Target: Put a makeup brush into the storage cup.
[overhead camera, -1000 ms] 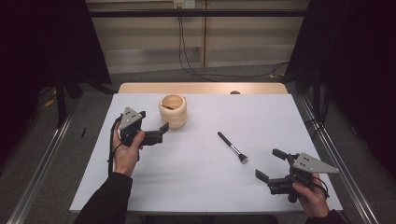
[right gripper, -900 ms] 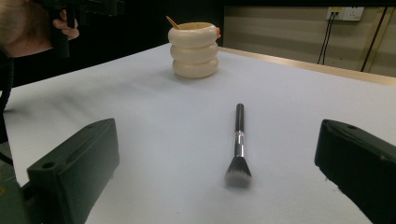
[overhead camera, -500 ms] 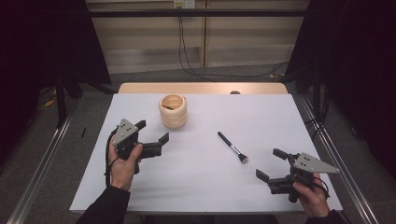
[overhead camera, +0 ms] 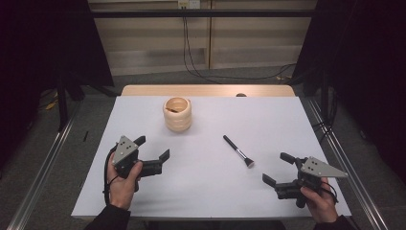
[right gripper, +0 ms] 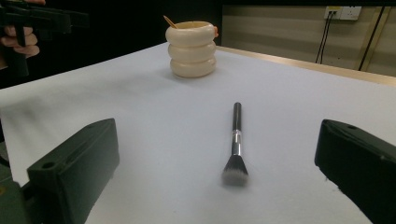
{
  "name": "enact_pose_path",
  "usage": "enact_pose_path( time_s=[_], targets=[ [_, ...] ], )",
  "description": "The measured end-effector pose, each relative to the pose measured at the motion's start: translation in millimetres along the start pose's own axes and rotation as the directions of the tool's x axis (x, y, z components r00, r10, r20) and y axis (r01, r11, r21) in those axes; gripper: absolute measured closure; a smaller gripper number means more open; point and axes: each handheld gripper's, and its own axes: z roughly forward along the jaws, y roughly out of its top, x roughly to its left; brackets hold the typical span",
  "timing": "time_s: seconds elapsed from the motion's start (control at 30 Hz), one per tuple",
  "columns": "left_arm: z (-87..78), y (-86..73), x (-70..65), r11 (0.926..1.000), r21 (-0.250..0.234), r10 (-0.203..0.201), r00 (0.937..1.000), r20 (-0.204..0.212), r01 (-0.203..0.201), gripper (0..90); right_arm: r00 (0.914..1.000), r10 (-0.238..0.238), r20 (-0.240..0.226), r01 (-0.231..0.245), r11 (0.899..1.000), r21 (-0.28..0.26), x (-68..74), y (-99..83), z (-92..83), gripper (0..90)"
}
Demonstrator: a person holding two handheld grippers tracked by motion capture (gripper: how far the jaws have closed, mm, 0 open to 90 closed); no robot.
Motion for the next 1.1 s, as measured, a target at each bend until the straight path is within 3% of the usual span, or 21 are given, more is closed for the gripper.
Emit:
enact_pose_path(
  time_s=[0.4,0.43,0.53,0.9,1.1],
  targets=[
    [-17.4,-10.8,-7.2,0.9991,0.023,0.036,0.9994,-0.002,-0.035,1.6,0.9998,0.008,0.016,-0.008,1.000,0.004,-0.6,-0.2,1.1,0.0],
    [-18.7,-12.5,-7.5,0.9992,0.023,0.032,0.9995,0.005,-0.032,1.6,1.0000,0.004,0.001,-0.004,1.000,0.010,-1.7,-0.1,-0.1,0.0],
    [-23.5,-15.5,-7.3,0.9993,0.020,0.031,0.9995,0.001,-0.031,1.6,0.9996,0.015,0.022,-0.015,1.000,-0.002,-1.9,-0.4,0.3,0.0],
    [-41.4,-24.9,0.2,0.9999,0.014,0.004,0.9999,-0.012,-0.004,1.5,0.9995,0.014,0.027,-0.014,1.000,0.003,-3.1,-1.0,-0.7,0.0],
    [-42.6,-23.3,-3.0,0.9996,0.002,0.028,0.9995,-0.013,-0.028,1.6,0.9996,0.016,0.021,-0.016,1.000,0.008,-2.8,-1.1,-1.1,0.0]
  ],
)
